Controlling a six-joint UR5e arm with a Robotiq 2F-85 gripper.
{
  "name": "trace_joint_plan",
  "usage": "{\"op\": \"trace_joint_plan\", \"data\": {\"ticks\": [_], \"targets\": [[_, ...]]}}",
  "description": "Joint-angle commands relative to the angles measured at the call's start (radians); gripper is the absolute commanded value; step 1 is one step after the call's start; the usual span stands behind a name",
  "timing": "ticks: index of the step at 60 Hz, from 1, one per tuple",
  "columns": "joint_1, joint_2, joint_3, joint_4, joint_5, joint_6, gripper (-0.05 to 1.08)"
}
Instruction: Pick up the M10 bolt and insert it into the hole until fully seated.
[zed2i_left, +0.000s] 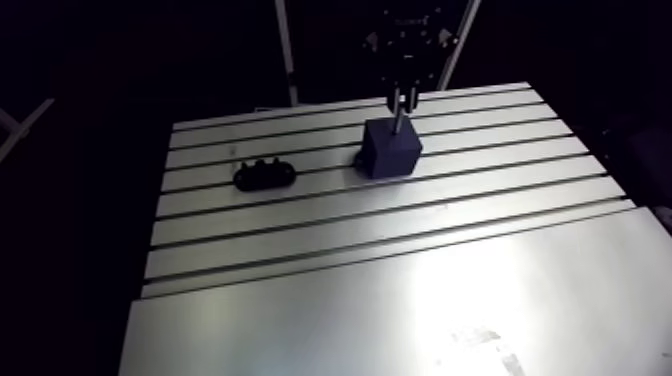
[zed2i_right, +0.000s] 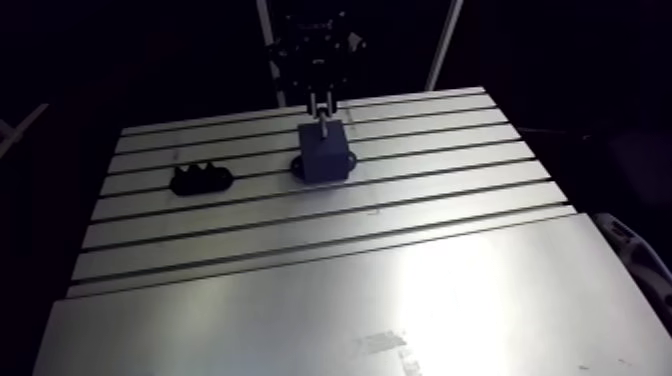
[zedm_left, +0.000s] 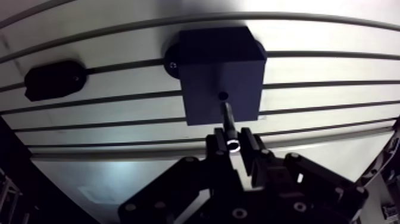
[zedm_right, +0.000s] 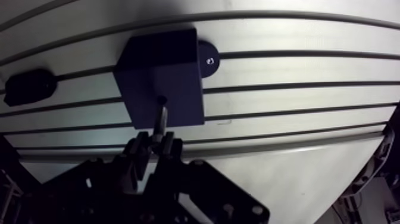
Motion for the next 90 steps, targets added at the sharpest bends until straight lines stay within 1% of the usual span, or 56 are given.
{"op": "trace_joint_plan", "data": {"ticks": [1, 46, 72, 79, 90], "targets": [[0.001, 0.0, 0.0, -0.02, 0.0, -0.002, 1.08], [0.001, 0.008, 0.0, -0.024, 0.0, -0.002, 1.08], [0.004, 0.008, 0.0, -0.022, 0.003, -0.006, 1.08], [0.002, 0.008, 0.0, -0.022, -0.001, -0.006, 1.08], [0.0, 0.008, 0.0, -0.022, -0.003, -0.006, 1.08]]}}
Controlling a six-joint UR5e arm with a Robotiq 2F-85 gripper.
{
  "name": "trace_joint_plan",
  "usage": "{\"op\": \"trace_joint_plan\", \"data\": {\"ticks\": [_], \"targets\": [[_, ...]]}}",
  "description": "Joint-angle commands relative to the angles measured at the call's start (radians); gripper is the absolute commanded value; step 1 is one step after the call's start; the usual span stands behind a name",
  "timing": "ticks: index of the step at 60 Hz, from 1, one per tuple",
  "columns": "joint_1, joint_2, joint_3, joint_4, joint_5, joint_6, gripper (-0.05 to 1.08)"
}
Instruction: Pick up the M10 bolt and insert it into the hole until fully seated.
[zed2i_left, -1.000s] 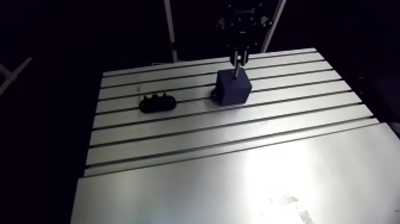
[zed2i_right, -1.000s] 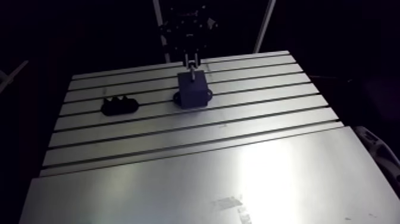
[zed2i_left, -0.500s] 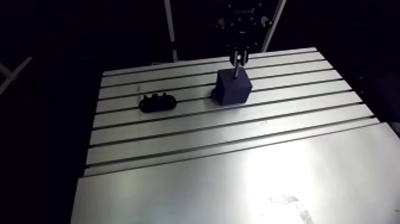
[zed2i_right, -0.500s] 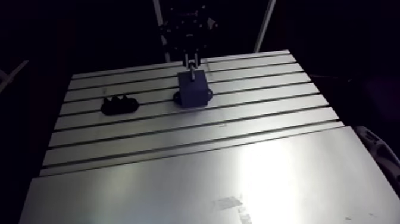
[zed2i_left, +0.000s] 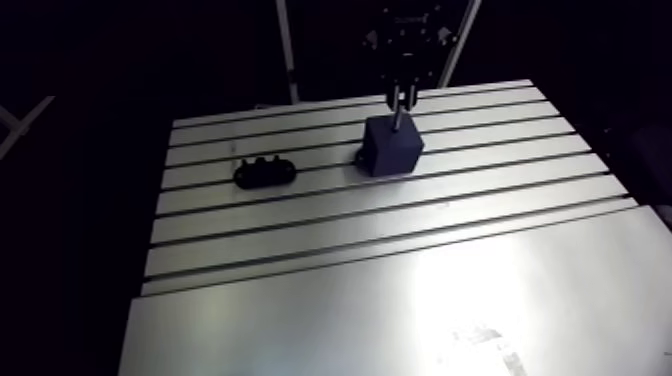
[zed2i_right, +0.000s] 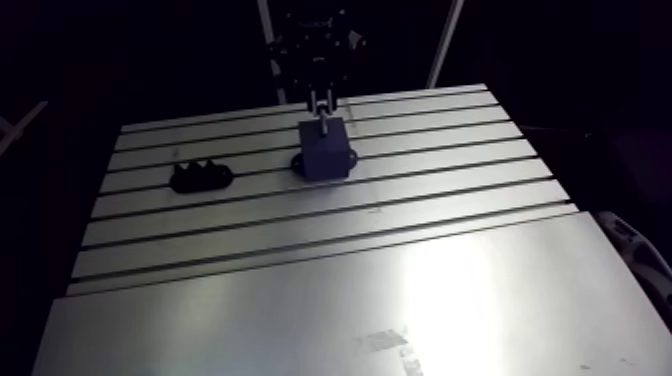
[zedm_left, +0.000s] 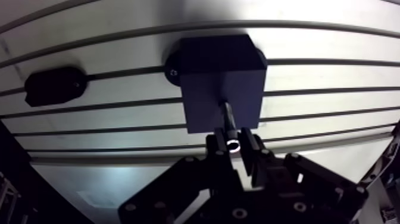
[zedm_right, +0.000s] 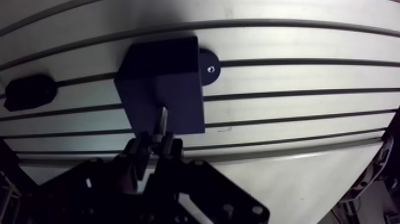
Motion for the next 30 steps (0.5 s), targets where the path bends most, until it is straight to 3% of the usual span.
{"op": "trace_joint_plan", "data": {"ticks": [1, 30], "targets": [[-0.002, 0.0, 0.0, -0.001, -0.003, 0.0, 1.08], [0.001, -0.006, -0.002, 0.003, -0.003, 0.0, 1.08]]}}
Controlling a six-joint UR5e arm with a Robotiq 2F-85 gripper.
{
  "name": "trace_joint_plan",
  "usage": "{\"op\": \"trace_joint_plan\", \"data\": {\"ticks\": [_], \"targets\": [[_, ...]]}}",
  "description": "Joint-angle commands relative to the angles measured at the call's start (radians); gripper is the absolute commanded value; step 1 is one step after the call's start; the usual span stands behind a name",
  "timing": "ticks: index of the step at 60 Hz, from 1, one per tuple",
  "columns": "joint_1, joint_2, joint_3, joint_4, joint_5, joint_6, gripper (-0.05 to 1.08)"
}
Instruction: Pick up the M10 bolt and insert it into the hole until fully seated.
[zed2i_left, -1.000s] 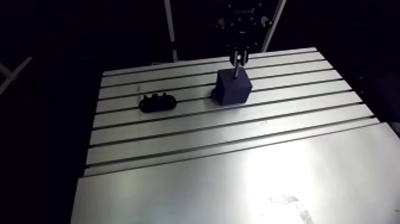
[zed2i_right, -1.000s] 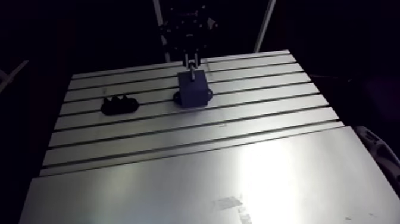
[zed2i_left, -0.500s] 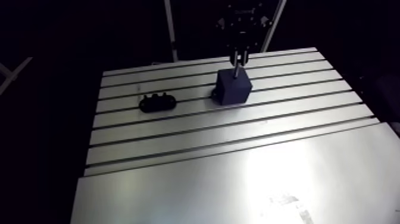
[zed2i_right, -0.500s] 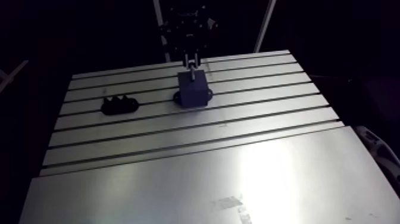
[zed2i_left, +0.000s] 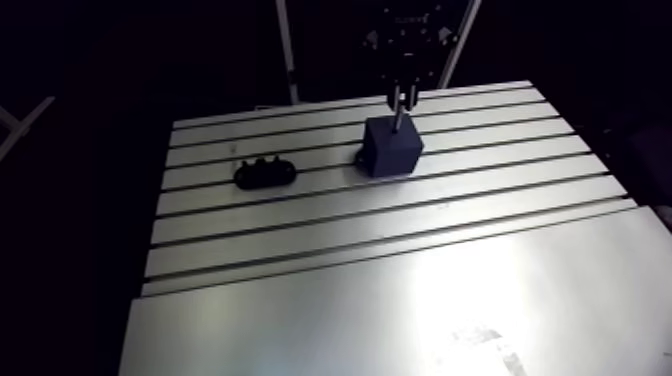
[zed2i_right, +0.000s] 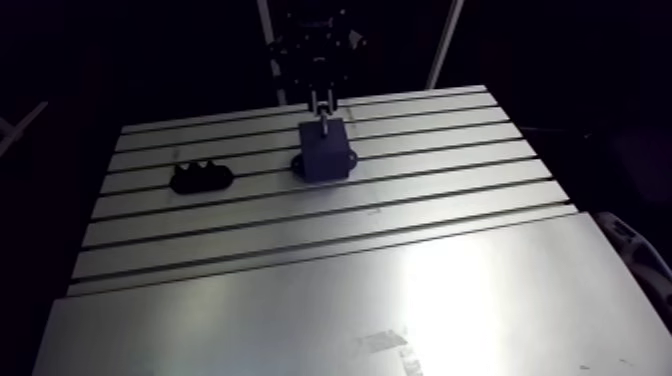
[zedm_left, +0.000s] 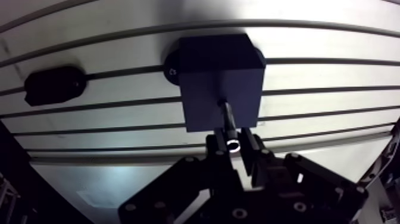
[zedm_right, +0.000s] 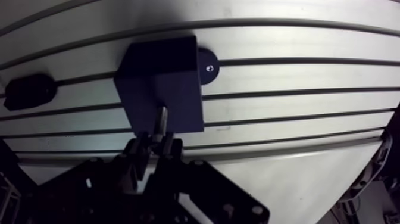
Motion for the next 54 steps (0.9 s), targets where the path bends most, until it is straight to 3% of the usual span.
{"op": "trace_joint_plan", "data": {"ticks": [1, 54], "targets": [[0.002, -0.004, -0.002, 0.003, 0.0, 0.0, 1.08], [0.002, -0.003, 0.009, 0.007, -0.002, -0.001, 1.08]]}}
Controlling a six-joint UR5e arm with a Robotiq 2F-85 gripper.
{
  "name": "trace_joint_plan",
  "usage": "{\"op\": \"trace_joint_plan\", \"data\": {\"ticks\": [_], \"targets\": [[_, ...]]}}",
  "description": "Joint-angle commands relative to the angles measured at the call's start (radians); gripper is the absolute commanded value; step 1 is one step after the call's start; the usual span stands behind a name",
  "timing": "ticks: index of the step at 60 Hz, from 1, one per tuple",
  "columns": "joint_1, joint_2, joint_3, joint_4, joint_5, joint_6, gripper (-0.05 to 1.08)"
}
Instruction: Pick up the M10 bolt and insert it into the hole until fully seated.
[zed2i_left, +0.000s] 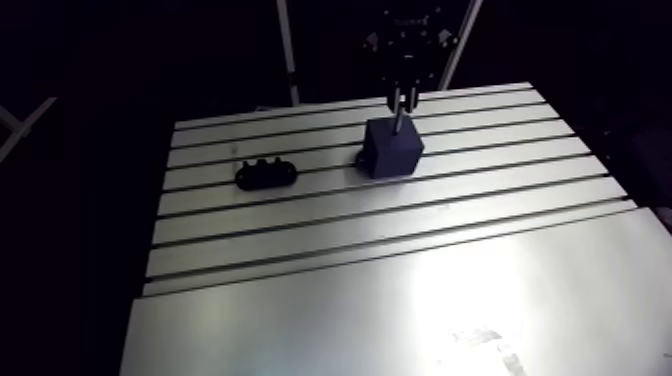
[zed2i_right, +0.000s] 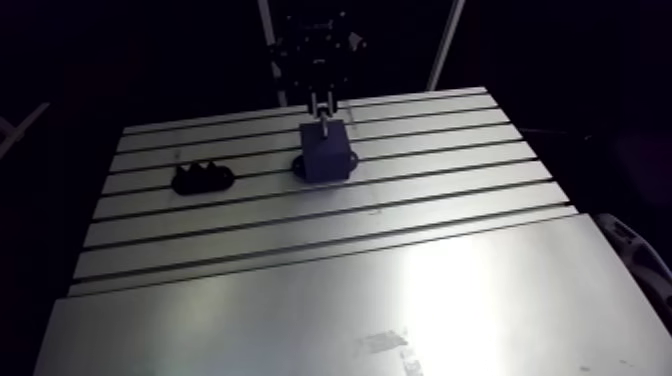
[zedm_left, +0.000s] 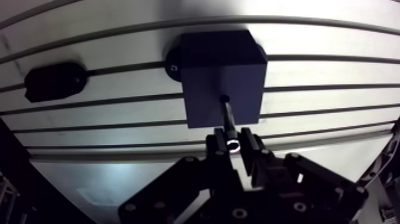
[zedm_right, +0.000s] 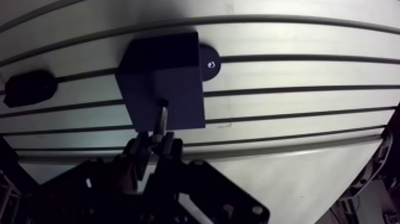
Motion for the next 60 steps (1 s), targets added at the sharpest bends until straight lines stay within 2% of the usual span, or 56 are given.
{"op": "trace_joint_plan", "data": {"ticks": [1, 60], "targets": [[0.0, 0.001, 0.007, -0.001, 0.0, -0.001, 1.08], [0.0, 0.0, 0.007, -0.007, -0.001, -0.001, 1.08]]}}
